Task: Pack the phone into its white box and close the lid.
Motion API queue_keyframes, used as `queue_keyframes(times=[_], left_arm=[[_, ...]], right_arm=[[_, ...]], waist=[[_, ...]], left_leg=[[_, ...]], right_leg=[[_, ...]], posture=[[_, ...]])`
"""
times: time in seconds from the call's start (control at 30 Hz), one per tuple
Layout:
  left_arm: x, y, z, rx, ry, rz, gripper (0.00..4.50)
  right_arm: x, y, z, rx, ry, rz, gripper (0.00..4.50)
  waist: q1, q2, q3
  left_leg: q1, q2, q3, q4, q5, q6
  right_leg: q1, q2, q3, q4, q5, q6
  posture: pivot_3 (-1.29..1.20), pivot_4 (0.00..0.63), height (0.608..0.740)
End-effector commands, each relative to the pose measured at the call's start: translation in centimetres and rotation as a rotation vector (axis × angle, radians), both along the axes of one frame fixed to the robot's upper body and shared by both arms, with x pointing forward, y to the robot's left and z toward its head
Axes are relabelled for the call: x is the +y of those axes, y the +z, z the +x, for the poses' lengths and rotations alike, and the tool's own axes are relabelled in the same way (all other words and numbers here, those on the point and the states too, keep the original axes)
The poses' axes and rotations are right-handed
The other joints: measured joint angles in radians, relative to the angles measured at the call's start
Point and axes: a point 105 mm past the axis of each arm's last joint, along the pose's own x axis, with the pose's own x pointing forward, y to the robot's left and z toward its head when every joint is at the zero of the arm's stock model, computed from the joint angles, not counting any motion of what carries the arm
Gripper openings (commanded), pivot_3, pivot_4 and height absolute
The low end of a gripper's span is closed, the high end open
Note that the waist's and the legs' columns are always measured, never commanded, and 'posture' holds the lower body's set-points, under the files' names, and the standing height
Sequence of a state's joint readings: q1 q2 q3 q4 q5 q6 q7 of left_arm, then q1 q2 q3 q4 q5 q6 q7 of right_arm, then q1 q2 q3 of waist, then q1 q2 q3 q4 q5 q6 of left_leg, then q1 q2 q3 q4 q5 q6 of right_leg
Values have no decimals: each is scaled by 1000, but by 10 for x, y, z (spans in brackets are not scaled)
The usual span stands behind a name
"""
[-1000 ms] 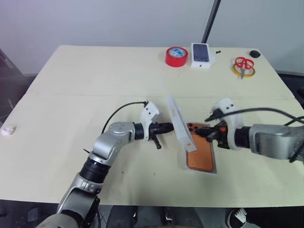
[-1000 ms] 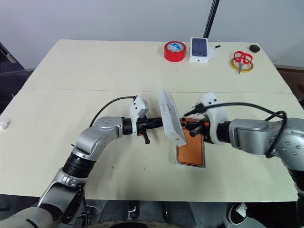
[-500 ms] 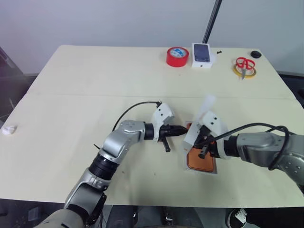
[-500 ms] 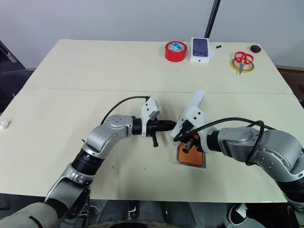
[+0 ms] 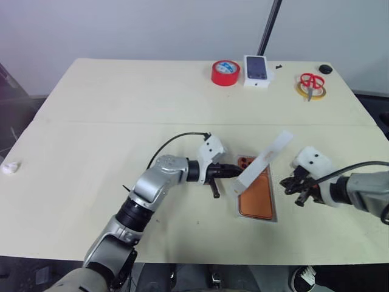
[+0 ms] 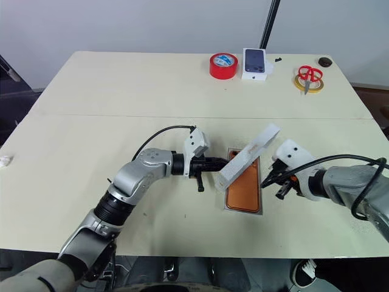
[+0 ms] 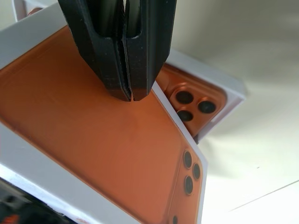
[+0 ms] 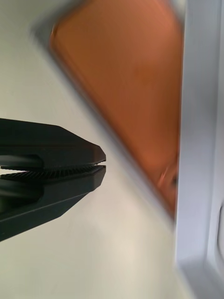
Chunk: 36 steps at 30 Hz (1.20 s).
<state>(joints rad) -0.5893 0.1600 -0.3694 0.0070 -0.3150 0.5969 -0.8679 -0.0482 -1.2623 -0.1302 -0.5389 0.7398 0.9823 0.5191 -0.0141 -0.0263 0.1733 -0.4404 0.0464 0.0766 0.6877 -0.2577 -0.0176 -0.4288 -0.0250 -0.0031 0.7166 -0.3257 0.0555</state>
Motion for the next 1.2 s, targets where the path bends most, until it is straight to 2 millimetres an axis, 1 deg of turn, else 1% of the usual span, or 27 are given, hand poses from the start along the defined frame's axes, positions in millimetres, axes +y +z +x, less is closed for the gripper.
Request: queue_keyframes(times=[0.03, 0.1, 0.3, 0.5, 0.63, 0.77, 0.93, 1.03, 1.2], left_arm=[[-4, 12, 0, -44, -11, -34, 38], [-5, 15, 1, -50, -11, -40, 38], [-12, 26, 2, -70, -20, -63, 38], [-28, 45, 5, -90, -36, -117, 38], [-38, 48, 1, -98, -58, -122, 38], [-47, 47, -2, -101, -74, -121, 38], [-47, 46, 0, -94, -52, -127, 38], [-47, 48, 0, -89, -55, -139, 38], [-43, 57, -6, -92, -87, -168, 38]], right_arm=[[-9, 24, 19, -141, -40, 6, 106], [-8, 28, 25, -164, -53, 27, 106], [-2, 28, 32, -186, -53, 76, 106], [30, 29, 40, -197, -27, 282, 106], [44, 24, 39, -169, -24, 356, 106], [53, 15, 34, -125, -25, 401, 106], [53, 7, 29, -74, -45, 436, 106], [62, 7, 27, -55, -26, 488, 106], [81, 3, 26, -26, 4, 548, 106]], waist=[[-1, 0, 0], [1, 1, 0], [6, 1, 0], [3, 1, 0], [3, 1, 0], [2, 1, -1], [2, 1, -1], [0, 1, -1], [-2, 2, -1]], left_leg=[[0, 0, 0, 0, 0, 0], [0, 0, 0, 0, 0, 0], [-1, -1, 0, 0, 0, 0], [0, 0, 0, 1, 0, 0], [-1, 0, 0, 1, 0, -1], [0, 0, 0, 1, 0, 0], [0, 0, 0, 1, 0, 0], [0, 0, 0, 1, 0, 0], [0, 0, 0, 1, 0, 0]], right_leg=[[0, 0, 0, 0, 0, 0], [0, 0, 0, 0, 0, 0], [0, 0, 0, 0, 0, 0], [0, 0, 0, 1, 0, 0], [0, 0, 0, 0, 0, 0], [0, 0, 0, 0, 0, 0], [0, 0, 0, 1, 0, 0], [0, 0, 0, 1, 0, 0], [0, 0, 0, 1, 0, 0]], posture=[[0, 150, 690], [0, 150, 690], [0, 150, 690], [0, 150, 690], [0, 150, 690], [0, 150, 690], [0, 150, 690], [0, 150, 690], [0, 150, 690]])
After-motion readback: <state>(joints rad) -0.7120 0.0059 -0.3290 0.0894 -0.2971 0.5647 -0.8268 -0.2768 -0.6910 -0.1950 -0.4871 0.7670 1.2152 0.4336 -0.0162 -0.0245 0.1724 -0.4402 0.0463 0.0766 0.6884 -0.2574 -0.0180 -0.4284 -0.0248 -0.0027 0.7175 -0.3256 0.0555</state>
